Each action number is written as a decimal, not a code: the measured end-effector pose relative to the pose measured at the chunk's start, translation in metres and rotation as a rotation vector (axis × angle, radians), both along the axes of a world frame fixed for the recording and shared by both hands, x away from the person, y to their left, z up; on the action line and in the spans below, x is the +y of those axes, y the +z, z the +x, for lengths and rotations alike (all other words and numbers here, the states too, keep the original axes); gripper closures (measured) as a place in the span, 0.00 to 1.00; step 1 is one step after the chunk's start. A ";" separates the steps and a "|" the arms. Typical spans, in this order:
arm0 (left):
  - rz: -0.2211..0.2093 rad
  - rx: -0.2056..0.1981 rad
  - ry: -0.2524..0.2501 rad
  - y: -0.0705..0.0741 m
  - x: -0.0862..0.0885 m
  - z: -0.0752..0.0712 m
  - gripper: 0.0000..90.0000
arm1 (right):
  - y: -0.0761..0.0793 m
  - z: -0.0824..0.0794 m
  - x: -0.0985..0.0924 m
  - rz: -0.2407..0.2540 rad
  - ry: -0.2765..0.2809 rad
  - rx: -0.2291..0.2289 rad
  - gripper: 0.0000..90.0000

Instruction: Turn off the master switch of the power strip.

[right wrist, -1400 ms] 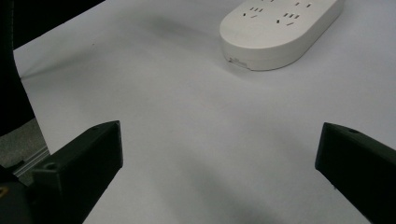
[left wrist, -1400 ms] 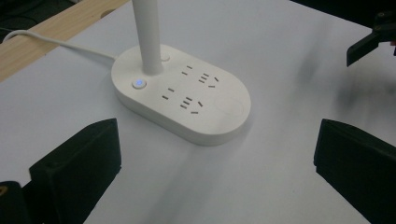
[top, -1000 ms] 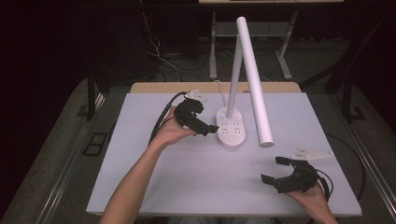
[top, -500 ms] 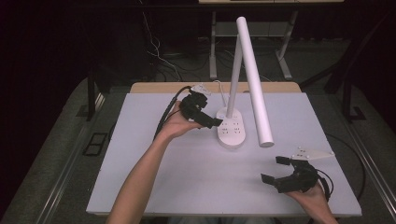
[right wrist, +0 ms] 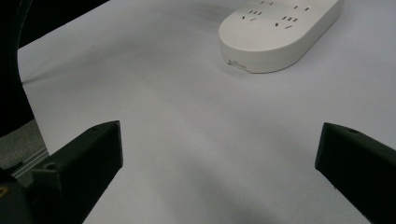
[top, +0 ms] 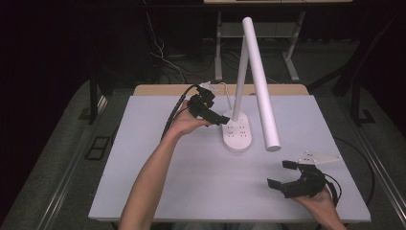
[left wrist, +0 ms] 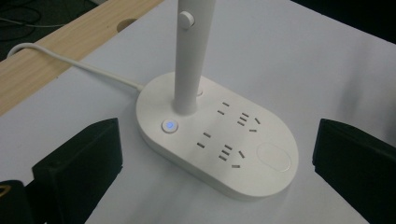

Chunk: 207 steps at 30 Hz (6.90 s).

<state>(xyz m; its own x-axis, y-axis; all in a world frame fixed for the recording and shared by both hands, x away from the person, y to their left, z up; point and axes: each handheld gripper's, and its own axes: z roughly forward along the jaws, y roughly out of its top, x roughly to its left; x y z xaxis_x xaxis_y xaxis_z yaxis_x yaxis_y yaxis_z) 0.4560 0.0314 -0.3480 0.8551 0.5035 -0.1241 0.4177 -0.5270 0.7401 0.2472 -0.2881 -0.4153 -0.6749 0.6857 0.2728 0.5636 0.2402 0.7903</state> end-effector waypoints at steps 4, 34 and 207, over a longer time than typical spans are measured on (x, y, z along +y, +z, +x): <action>0.012 0.005 0.002 -0.004 -0.001 0.007 0.02 | 0.000 0.000 0.000 0.001 0.001 -0.001 0.00; -0.092 0.083 0.094 -0.035 -0.010 0.035 0.41 | -0.002 0.001 -0.001 0.001 -0.003 0.003 0.00; -0.306 -0.009 0.238 -0.025 0.116 -0.111 0.00 | -0.004 -0.001 -0.008 -0.001 -0.024 -0.005 0.00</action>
